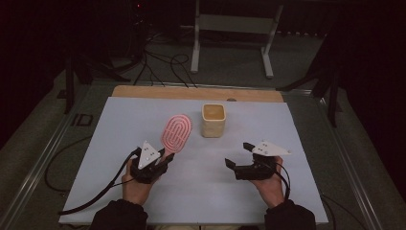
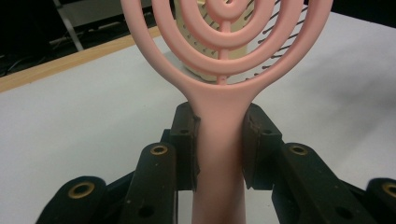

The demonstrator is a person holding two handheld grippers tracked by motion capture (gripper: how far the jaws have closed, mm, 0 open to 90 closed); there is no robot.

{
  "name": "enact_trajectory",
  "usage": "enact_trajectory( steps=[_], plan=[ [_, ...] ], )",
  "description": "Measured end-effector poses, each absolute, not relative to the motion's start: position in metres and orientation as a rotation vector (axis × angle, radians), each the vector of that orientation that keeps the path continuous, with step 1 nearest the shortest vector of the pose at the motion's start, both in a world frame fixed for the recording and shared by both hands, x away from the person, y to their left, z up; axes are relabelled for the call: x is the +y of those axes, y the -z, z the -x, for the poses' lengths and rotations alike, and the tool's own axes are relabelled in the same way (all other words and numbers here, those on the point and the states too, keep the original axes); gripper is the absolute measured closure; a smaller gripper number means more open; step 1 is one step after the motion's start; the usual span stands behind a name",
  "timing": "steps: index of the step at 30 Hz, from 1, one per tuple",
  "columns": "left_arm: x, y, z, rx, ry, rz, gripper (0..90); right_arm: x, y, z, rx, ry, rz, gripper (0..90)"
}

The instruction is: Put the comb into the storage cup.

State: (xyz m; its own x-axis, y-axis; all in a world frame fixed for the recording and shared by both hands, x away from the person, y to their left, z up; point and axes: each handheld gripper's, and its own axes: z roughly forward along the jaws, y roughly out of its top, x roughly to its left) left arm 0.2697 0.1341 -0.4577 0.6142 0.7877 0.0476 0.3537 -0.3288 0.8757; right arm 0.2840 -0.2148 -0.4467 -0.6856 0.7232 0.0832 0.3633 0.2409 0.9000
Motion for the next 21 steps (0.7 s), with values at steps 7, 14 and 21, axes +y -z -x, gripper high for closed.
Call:
enact_trajectory(
  steps=[7, 14, 21],
  plan=[
    [0.130, 0.460, -0.270, 0.904, -0.595, -1.936, 70.2, -0.200, 0.440, -0.291, 2.190, -1.454, -0.972, 7.8],
    [0.126, 0.462, -0.269, 0.896, -0.594, -1.951, 70.2, -0.185, 0.434, -0.295, 2.206, -1.495, -0.945, 7.8],
    [0.123, 0.462, -0.268, 0.886, -0.602, -1.959, 70.1, -0.171, 0.428, -0.297, 2.226, -1.539, -0.923, 7.8]
  ],
)
